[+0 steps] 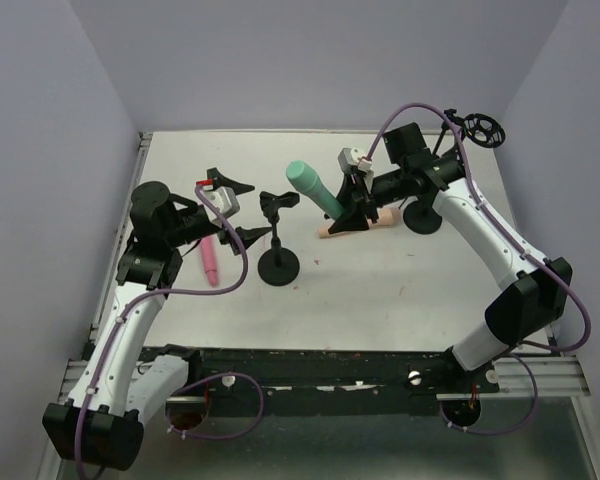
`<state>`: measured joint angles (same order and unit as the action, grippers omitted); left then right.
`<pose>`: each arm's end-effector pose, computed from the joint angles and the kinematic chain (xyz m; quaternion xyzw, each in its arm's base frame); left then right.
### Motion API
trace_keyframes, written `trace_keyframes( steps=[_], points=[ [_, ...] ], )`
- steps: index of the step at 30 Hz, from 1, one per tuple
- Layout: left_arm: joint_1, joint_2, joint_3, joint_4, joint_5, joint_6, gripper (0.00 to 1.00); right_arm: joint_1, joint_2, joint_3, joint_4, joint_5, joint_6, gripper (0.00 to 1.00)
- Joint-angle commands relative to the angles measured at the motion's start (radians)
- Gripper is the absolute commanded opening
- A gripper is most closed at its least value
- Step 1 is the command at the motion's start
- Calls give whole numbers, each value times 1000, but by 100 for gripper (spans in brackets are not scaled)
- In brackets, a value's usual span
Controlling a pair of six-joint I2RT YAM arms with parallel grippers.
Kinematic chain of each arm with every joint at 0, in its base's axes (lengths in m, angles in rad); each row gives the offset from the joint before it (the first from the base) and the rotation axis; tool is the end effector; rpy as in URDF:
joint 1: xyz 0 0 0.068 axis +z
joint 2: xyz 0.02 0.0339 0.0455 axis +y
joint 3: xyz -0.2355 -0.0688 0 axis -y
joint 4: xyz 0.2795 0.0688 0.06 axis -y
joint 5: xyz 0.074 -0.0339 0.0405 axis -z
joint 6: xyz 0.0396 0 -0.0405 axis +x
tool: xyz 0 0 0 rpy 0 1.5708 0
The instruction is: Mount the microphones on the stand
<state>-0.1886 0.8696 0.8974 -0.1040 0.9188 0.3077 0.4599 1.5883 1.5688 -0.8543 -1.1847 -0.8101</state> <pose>0.2333 -0.0766 0.3537 0.4536 0.5633 -0.2884 0.6275 0.3079 0.1935 0.3353 -0.6160 0.5147 0.4674 0.3704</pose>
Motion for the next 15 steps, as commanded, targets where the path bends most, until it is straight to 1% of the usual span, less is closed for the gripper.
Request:
trace_keyframes(
  steps=[1, 8, 15],
  points=[
    [21, 77, 61, 55, 186, 31, 98, -1, 33, 22, 15, -44, -40, 15],
    [40, 163, 71, 122, 173, 8, 98, -1, 91, 80, -35, -64, -80, 15],
    [44, 230, 78, 201, 193, -44, 97, -1, 121, 99, -37, -72, -84, 15]
  ],
)
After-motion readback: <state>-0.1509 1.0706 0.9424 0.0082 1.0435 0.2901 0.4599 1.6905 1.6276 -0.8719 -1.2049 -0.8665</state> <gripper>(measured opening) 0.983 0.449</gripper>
